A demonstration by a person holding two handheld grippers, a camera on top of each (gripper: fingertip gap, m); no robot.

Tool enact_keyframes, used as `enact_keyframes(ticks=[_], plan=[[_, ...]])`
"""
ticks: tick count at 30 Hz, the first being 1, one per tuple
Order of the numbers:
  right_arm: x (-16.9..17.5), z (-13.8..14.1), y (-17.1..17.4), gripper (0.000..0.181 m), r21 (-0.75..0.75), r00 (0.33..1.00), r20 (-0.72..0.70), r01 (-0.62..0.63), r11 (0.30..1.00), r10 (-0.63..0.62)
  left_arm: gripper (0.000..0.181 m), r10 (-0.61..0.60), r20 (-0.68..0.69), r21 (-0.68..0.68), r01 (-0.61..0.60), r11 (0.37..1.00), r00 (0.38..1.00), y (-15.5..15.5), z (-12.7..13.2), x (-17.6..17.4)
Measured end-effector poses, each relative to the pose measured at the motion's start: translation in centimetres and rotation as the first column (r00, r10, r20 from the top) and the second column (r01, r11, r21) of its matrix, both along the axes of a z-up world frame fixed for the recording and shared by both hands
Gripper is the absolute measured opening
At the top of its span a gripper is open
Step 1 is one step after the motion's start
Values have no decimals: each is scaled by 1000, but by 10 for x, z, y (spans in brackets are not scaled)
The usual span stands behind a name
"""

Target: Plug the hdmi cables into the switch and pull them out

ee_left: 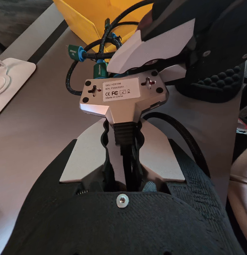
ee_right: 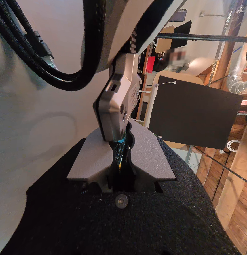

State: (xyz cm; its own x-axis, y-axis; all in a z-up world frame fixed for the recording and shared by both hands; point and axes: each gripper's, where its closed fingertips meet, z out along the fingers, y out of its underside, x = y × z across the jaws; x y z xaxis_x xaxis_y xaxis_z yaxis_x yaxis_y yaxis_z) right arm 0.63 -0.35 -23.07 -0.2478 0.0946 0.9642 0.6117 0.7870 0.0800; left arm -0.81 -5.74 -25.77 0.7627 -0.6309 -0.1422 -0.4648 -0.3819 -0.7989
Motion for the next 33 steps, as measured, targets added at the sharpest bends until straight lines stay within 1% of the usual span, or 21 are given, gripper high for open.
enact_keyframes(ticks=[3,4,7,8,9,10,11,12,14,15,17,18,20,21,23,25,27,29,30,31,33], plan=[[1,-7,0,12,-78,999,-32,-37,996,34,38,25,28,20,-26,999,999,-2,-2,3],[0,-12,-1,12,-120,997,-53,-59,991,53,37,36,12,19,-36,999,999,-4,-4,3],[-2,-20,-2,13,-152,989,-117,-102,983,85,34,47,-32,32,-46,998,998,-8,-7,-1],[-1,-25,-1,13,-202,990,-122,-93,975,70,31,44,-48,23,-43,999,998,-11,-9,-3],[4,-33,6,12,-243,995,-98,-42,969,18,25,31,-62,10,-31,999,998,-16,-10,-7],[11,-41,15,12,-254,998,-63,-15,967,-1,21,11,-53,-1,-11,1000,999,-21,-10,-9],[16,-39,15,12,-259,995,-98,-40,965,15,20,-3,-22,-14,3,1000,1000,-26,-9,-10],[16,-36,7,12,-236,995,-89,-63,970,43,20,-11,6,-21,11,1000,1000,-29,-8,-11],[10,-21,-7,11,-243,987,-144,-99,965,64,19,-7,35,-11,7,1000,999,-31,-5,-17],[13,-24,1,12,-269,988,-149,-75,960,35,19,-6,42,-12,7,1000,999,-33,-5,-20],[18,-29,-3,12,-355,977,-181,-171,919,112,19,2,51,-30,0,1000,999,-35,-10,-25],[19,-28,-14,12,-428,961,-222,-246,869,163,20,15,38,-34,-14,999,999,-34,-12,-30],[22,-6,-38,12,-526,888,-395,-430,734,237,20,30,25,-25,-29,999,999,-29,-12,-34],[25,5,-45,12,-567,855,-468,-485,666,224,20,37,25,-11,-37,999,999,-26,-10,-35],[35,35,-58,12,-588,746,-635,-635,501,199,20,51,5,24,-51,998,999,-17,-9,-36],[51,68,-56,12,-541,626,-772,-739,401,113,20,73,-4,42,-73,996,997,-9,-12,-38],[72,96,-53,13,-483,511,-859,-826,290,24,20,87,7,58,-88,994,996,-2,-15,-40],[89,117,-51,12,-449,449,-892,-870,203,-47,20,86,41,74,-89,993,995,0,-16,-40],[97,126,-51,12,-427,423,-904,-884,188,-65,20,80,59,83,-85,993,995,0,-15,-40],[104,136,-47,12,-412,403,-911,-887,208,-86,20,74,72,94,-81,992,995,0,-14,-39],[115,155,-35,12,-409,394,-912,-863,298,-111,20,62,81,120,-72,990,995,-1,-12,-38]])
